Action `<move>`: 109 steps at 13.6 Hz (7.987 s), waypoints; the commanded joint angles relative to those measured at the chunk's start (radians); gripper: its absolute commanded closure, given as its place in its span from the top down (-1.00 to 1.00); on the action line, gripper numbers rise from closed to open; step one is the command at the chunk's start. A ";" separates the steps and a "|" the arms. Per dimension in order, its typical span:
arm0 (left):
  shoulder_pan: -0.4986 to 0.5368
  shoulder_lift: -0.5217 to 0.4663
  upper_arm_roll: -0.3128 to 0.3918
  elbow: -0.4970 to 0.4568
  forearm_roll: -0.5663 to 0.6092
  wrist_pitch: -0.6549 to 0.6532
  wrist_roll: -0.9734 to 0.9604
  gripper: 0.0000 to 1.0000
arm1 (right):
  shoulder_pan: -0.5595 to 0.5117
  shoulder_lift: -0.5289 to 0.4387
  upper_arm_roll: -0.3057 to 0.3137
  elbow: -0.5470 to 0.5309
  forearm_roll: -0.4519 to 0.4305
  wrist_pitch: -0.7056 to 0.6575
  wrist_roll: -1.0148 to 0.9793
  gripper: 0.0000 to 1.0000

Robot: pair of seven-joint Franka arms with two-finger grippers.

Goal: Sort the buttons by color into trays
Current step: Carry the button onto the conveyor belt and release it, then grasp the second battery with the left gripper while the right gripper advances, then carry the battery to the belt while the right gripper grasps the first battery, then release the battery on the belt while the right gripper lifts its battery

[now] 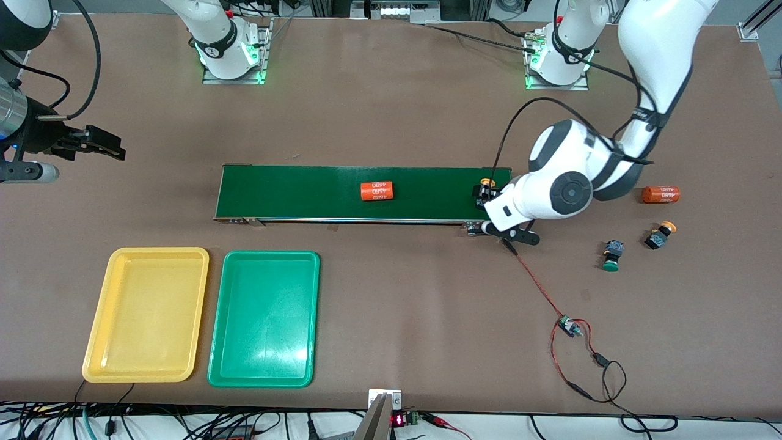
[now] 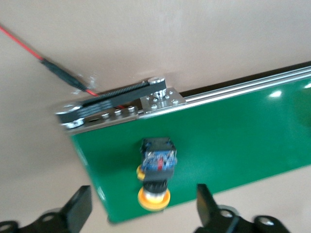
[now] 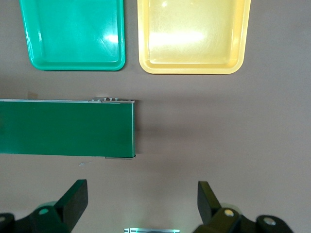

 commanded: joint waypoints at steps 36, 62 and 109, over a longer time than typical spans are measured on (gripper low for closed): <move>0.674 -0.102 0.085 -0.313 0.224 0.102 1.910 1.00 | 0.005 -0.340 0.007 -0.495 0.014 0.194 0.015 1.00; 0.879 -0.058 0.096 -0.482 0.221 0.479 2.339 0.67 | 0.114 -0.223 0.050 -0.477 0.132 0.373 0.230 1.00; -0.130 -0.146 0.102 -0.372 -0.193 0.443 1.549 -0.11 | 0.333 0.119 0.070 -0.443 0.089 0.635 0.445 1.00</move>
